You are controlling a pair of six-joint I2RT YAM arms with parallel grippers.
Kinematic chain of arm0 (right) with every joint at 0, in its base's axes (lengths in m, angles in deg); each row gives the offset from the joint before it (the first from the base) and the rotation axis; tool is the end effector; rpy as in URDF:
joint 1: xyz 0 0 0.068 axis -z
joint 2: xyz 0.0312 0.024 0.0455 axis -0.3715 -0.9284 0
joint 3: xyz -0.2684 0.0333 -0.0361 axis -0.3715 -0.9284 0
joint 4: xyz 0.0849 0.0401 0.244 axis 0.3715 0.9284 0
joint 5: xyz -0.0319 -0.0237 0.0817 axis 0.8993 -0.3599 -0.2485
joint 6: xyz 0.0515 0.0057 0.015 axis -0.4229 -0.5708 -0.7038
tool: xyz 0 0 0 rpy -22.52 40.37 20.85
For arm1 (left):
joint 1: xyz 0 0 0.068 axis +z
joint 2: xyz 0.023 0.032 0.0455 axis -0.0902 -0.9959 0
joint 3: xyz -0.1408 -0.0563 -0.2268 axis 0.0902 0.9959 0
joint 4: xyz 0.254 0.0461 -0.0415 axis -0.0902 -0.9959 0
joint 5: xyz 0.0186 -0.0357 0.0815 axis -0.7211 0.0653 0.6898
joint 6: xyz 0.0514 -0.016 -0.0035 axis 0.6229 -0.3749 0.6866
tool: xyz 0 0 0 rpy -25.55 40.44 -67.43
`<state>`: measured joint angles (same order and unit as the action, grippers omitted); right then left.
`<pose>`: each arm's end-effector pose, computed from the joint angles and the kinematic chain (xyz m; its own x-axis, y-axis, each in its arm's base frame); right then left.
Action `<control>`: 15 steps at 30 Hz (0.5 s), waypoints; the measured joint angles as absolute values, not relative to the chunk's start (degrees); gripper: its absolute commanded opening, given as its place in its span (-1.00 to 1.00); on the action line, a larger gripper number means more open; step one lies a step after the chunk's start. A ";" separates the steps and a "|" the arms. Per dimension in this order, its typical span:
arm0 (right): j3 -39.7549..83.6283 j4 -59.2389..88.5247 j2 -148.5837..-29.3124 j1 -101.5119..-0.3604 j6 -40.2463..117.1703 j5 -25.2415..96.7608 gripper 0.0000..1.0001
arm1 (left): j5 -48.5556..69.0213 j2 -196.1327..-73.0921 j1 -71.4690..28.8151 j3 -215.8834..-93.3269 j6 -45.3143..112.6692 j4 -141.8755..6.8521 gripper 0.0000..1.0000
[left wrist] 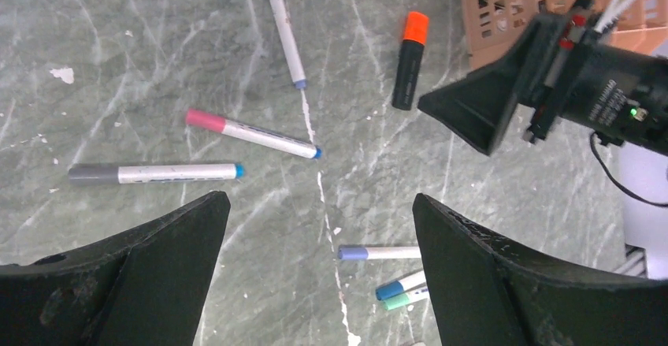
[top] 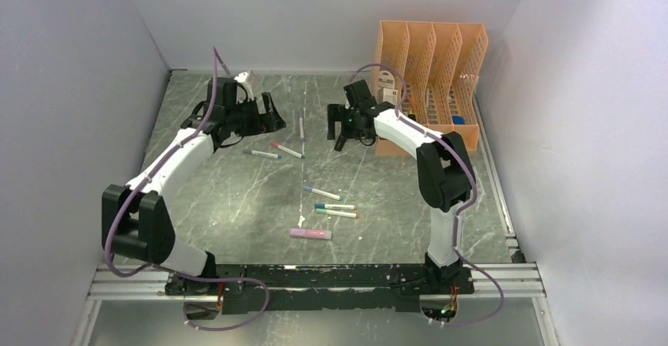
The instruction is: Open the pen caps
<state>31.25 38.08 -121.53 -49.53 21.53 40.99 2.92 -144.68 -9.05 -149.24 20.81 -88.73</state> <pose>0.3853 0.2041 0.2030 -0.8412 0.0125 -0.5406 -0.1623 0.9478 0.2745 0.3234 -0.0917 0.2887 -0.7237 -0.2278 -0.6515 0.1570 0.8649 -0.4768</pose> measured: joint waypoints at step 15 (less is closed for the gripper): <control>23.75 30.87 -119.09 -44.73 12.98 30.21 1.00 | -3.72 -134.80 -9.29 -143.23 16.72 -86.24 0.98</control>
